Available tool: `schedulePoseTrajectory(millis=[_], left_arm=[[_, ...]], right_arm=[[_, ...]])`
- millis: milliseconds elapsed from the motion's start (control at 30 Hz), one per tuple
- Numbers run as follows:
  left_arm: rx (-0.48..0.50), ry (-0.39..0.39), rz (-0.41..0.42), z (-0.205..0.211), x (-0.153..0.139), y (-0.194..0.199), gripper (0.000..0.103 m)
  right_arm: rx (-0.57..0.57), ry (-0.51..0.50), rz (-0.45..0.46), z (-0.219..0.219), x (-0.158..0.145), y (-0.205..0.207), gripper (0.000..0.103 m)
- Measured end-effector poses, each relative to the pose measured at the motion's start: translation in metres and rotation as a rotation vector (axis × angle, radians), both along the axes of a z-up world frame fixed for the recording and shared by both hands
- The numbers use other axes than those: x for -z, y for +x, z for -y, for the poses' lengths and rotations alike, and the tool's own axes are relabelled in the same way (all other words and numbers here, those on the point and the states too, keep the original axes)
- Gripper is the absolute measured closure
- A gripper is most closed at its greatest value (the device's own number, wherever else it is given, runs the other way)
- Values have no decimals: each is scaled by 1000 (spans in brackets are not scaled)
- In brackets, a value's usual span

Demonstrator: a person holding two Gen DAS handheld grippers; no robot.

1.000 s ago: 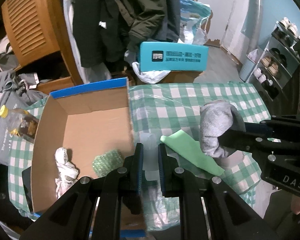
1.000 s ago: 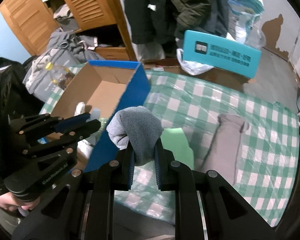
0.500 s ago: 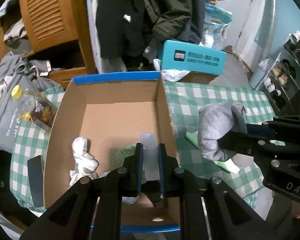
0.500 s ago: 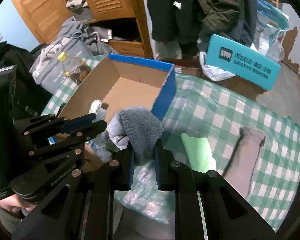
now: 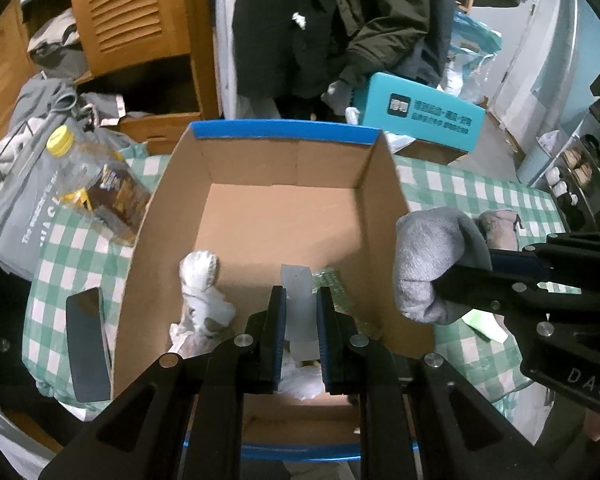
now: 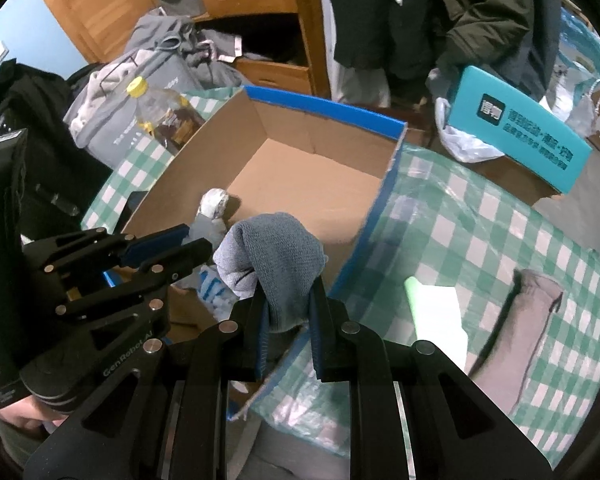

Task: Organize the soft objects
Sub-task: 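Lower the grey sock into the box and open the right tool, then withdraw both tools from the box back over the green cloth and grey fleece sock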

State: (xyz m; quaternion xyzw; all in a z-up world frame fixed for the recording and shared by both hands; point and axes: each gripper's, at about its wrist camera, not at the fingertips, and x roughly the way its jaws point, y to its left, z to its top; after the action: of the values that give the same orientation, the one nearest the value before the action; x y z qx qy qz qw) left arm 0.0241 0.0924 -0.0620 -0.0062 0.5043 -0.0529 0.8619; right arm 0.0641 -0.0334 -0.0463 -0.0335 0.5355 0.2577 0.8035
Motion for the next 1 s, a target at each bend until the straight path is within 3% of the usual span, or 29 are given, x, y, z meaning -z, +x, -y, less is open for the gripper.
schedulePoseTrajectory(millis=[367, 467, 833, 1000], left_arm=[[-35, 25, -27, -22, 12, 0, 86], [-40, 34, -31, -25, 13, 0, 85], [-61, 76, -28, -29, 11, 1, 53], [-78, 78, -18, -30, 6, 1, 48]], right_arm=[[-28, -10, -37, -29, 12, 6, 88], [-31, -10, -45, -32, 15, 9, 81], [-11, 5, -35, -27, 11, 10, 61], [9, 16, -11, -16, 3, 9, 50]])
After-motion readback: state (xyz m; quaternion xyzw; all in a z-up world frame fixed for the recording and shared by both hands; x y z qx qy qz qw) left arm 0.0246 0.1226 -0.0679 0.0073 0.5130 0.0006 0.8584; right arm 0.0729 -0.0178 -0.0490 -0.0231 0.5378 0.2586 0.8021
